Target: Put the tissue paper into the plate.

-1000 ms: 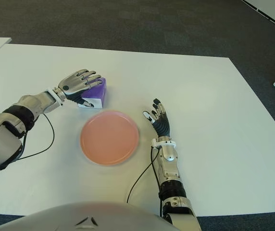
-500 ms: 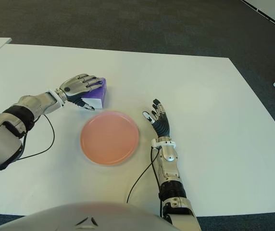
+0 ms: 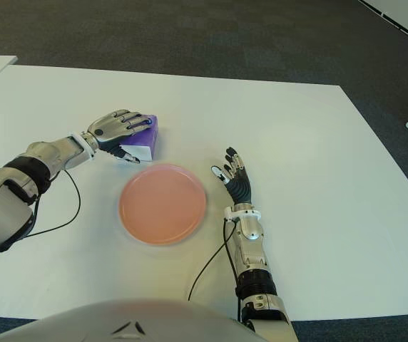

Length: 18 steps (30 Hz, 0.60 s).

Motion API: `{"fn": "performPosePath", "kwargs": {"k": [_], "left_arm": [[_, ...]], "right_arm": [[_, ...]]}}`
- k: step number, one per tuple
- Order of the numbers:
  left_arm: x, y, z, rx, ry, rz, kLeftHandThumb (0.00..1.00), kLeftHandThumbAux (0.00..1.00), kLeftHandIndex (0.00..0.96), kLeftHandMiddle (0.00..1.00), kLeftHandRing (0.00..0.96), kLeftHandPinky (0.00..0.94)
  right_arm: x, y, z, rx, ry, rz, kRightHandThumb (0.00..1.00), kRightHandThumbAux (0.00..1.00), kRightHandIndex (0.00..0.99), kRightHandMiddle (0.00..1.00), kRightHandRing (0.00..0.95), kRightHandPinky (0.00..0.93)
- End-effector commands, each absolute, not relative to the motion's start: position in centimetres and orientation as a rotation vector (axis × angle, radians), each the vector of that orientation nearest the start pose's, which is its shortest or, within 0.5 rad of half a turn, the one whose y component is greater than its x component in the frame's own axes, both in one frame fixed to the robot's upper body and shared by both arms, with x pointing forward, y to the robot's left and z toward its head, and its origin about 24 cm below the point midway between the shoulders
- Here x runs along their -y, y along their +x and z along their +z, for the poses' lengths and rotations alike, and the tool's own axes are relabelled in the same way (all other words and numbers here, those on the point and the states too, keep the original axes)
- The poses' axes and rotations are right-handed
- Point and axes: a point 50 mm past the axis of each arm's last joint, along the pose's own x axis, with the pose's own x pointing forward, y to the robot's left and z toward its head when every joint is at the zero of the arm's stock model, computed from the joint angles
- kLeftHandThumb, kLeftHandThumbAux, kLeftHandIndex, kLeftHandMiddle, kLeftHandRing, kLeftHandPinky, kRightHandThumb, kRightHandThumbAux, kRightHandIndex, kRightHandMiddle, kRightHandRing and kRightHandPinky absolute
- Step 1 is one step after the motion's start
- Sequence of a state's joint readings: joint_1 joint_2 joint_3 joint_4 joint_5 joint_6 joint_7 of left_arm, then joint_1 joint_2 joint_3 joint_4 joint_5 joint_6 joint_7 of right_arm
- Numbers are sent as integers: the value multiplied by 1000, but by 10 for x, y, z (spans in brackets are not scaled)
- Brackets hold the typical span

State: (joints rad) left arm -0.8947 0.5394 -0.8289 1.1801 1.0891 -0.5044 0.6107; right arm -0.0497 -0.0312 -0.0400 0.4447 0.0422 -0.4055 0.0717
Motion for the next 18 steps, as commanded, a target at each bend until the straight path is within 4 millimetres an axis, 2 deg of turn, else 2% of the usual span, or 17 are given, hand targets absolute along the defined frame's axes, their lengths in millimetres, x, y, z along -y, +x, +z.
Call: {"fn": "performPosePath", "kwargs": {"k": [1,18], "left_arm": [[-187,356,57,526,1842,-526,0,248,0,0,0,0],[-190,360,57,523,1909,-448,10,275,0,0,0,0]], "right_arm": [[160,206,-62,-292,38,15,0,571,0,0,0,0],[160,204,-61,-293,42,16,0,575,0,0,0,0]]}}
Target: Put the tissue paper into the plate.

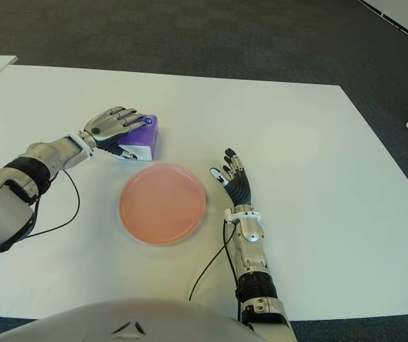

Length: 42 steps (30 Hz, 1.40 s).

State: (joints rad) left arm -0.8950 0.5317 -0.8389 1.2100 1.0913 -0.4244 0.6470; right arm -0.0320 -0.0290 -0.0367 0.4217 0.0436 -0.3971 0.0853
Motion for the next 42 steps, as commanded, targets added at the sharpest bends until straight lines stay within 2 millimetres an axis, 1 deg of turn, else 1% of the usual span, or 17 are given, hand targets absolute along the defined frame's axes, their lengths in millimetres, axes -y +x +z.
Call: {"fn": "performPosePath", "kwargs": {"k": [1,11,25,32,42], "left_arm": [[-190,360,57,522,1912,-445,11,276,0,0,0,0],[-190,362,59,550,1946,-387,21,297,0,0,0,0],[-188,364,62,593,1983,-334,2,302,0,0,0,0],[-186,364,60,593,1979,-334,1,300,0,0,0,0],[-185,361,53,556,1952,-378,22,304,0,0,0,0]], "right_arm": [[160,204,-61,-293,41,16,0,574,0,0,0,0],[160,202,-61,-292,41,22,0,572,0,0,0,0],[160,197,-61,-292,45,40,0,585,0,0,0,0],[160,194,-61,-296,49,47,0,590,0,0,0,0],[160,192,-60,-301,50,49,0,584,0,0,0,0]]}}
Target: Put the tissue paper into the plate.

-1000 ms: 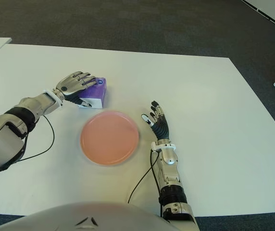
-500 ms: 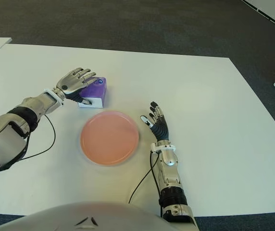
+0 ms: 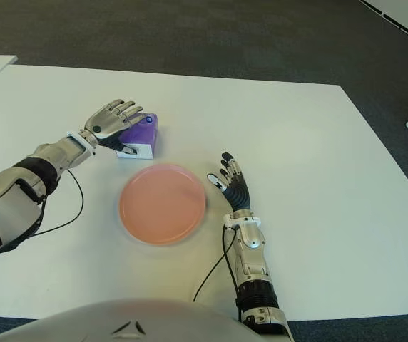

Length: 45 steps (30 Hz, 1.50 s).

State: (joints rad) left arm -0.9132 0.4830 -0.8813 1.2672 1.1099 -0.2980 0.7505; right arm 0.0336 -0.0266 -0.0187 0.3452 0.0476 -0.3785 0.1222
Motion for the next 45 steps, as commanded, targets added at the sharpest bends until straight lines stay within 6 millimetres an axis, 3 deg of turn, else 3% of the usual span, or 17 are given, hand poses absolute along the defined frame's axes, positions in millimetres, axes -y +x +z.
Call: {"fn": "performPosePath", "kwargs": {"k": [1,16,35,45], "left_arm": [[-185,361,52,554,1951,-382,23,303,0,0,0,0],[-183,357,43,492,1942,-458,18,272,0,0,0,0],[-180,342,7,319,2011,-596,5,261,0,0,0,0],[-188,333,-8,203,2034,-632,6,255,0,0,0,0]], "right_arm": [[160,192,-60,-300,49,49,0,583,0,0,0,0],[161,190,-59,-306,49,50,0,581,0,0,0,0],[162,191,-60,-313,55,48,0,589,0,0,0,0],[162,191,-61,-316,56,47,0,593,0,0,0,0]]}}
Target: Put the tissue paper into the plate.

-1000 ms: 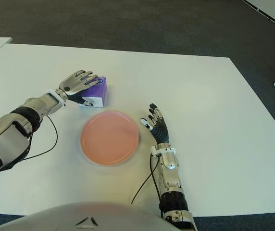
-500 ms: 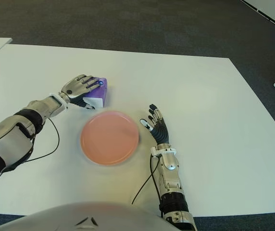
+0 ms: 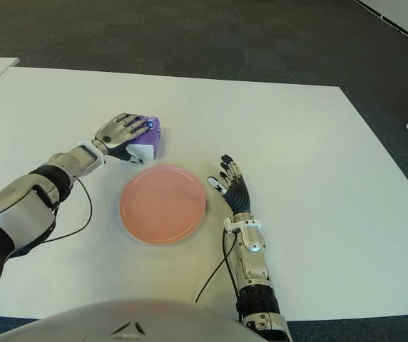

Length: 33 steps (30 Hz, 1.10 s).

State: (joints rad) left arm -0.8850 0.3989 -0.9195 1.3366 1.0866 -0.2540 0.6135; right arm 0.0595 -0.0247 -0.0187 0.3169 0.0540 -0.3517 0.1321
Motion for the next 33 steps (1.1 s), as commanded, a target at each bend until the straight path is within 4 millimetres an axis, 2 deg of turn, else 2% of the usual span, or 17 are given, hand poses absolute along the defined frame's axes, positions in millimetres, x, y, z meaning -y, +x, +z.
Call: {"fn": "performPosePath", "kwargs": {"k": [1,12,28,30,31,33], "left_arm": [[-190,332,-10,188,2038,-634,7,255,0,0,0,0],[-196,331,-13,103,2047,-635,11,272,0,0,0,0],[-196,330,-13,140,2053,-627,13,322,0,0,0,0],[-194,329,-15,162,2060,-627,29,361,0,0,0,31],[-193,327,-16,173,2064,-629,99,407,40,55,63,108],[-192,327,-16,209,2069,-620,177,455,92,133,149,203]], "right_arm": [[162,191,-61,-315,56,47,0,591,0,0,0,0],[163,190,-64,-328,43,39,0,589,0,0,0,0],[163,192,-65,-325,55,44,0,594,0,0,0,0],[163,192,-64,-317,53,49,0,591,0,0,0,0],[162,192,-64,-315,53,51,0,589,0,0,0,0],[162,192,-63,-308,53,54,0,587,0,0,0,0]]}}
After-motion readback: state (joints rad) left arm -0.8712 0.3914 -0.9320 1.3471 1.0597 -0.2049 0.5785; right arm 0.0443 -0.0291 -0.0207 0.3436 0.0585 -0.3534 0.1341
